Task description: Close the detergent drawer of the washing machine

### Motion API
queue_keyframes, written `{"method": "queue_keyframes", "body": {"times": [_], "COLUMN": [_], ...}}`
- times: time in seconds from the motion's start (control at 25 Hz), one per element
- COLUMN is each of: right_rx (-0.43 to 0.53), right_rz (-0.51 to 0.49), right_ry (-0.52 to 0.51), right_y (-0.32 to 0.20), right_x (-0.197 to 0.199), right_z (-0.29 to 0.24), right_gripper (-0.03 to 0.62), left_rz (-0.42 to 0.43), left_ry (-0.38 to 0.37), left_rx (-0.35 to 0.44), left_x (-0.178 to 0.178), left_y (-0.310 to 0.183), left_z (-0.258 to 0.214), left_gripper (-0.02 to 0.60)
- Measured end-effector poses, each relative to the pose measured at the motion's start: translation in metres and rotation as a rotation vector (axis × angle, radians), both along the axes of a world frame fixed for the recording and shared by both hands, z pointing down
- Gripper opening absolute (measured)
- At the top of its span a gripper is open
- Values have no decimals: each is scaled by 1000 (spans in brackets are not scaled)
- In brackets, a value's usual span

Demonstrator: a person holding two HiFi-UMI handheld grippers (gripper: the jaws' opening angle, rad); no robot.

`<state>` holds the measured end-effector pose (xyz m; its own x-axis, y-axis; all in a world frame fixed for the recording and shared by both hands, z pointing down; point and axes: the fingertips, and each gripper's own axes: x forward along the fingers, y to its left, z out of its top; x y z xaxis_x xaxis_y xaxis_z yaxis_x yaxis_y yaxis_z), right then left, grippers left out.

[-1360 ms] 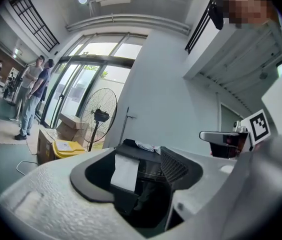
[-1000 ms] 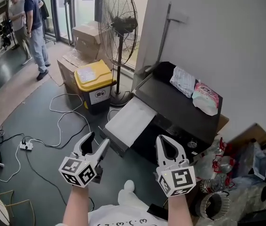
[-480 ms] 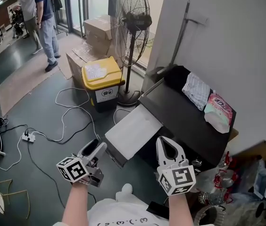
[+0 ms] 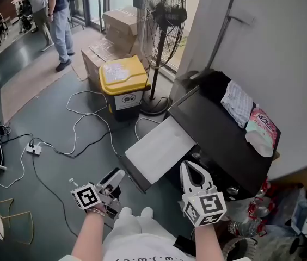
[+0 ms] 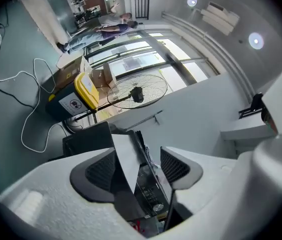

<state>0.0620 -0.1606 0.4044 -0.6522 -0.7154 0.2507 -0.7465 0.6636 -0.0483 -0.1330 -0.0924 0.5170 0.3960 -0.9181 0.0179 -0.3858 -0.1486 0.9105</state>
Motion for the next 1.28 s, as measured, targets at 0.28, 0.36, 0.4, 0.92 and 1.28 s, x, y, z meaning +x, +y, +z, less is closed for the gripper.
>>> {"method": "queue_keyframes", "body": {"times": [0.28, 0.36, 0.4, 0.92, 1.28], "right_rx": [-79, -98, -105, -115, -80], "right_rz": [62, 72, 79, 168, 212], "right_ry": [-37, -37, -33, 14, 24], "right_y": [9, 13, 14, 29, 34], "right_x": [-12, -15, -16, -23, -18], "right_z": [19, 26, 30, 71, 92], "right_gripper": [-11, -11, -11, -11, -11], "left_rz": [98, 120, 132, 299, 391], "left_ry": [72, 102, 119, 172, 297], "left_rx": [-57, -69, -74, -40, 58], "left_x": [1, 2, 4, 13, 28], "left_y": [9, 9, 9, 0, -7], "left_z": [36, 45, 50, 105, 114], "left_gripper": [291, 291, 291, 291, 291]}}
